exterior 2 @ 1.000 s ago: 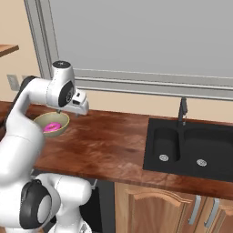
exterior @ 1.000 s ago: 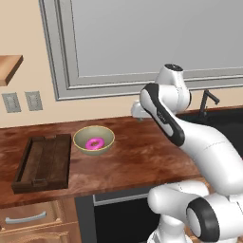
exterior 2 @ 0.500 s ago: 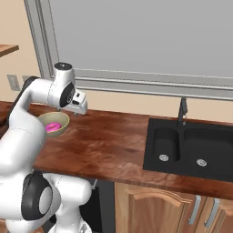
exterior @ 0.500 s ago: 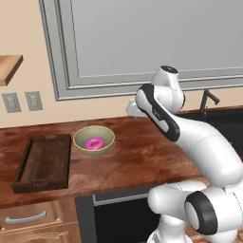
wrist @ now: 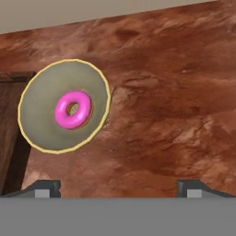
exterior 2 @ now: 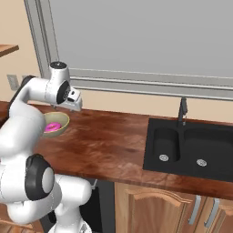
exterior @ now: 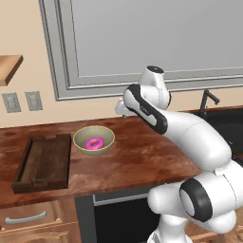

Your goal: Place the bowl with donut and the cupcake onto the tray.

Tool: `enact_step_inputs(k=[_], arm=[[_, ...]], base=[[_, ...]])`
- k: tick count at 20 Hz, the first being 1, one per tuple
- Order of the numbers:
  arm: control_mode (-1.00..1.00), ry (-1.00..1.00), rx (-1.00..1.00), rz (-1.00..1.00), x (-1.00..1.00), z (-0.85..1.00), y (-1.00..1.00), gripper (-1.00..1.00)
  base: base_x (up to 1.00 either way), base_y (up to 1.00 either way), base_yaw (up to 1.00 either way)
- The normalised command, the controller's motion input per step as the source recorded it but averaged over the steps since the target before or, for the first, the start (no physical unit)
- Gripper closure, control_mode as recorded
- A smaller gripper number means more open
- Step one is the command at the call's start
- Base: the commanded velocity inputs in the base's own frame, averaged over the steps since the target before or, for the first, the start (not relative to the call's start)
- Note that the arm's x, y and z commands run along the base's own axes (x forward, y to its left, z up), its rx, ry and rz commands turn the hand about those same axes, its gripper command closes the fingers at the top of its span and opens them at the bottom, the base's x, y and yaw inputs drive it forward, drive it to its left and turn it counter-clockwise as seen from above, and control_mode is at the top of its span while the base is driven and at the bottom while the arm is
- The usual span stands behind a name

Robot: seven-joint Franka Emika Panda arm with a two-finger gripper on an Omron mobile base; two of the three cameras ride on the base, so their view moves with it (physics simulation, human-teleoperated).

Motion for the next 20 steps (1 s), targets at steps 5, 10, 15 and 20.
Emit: enact_step_inputs(k=[5,10,15,20], arm=[[-1.00,0.00,0.00,0.00,0.22,-0.17,0.30,-1.00],[-1.00,0.00,0.00,0.00,0.25,-0.19,0.30,-1.00],[-1.00,0.00,0.05,0.00,0.14,-0.27,0.08,-1.00],[-1.00,0.00,0.08,0.00,0.09,-0.30,0.00,-1.00]], base=[[0.00,0.00,0.00],[0.00,0.00,0.00],[0.00,0.00,0.00],[0.00,0.00,0.00]])
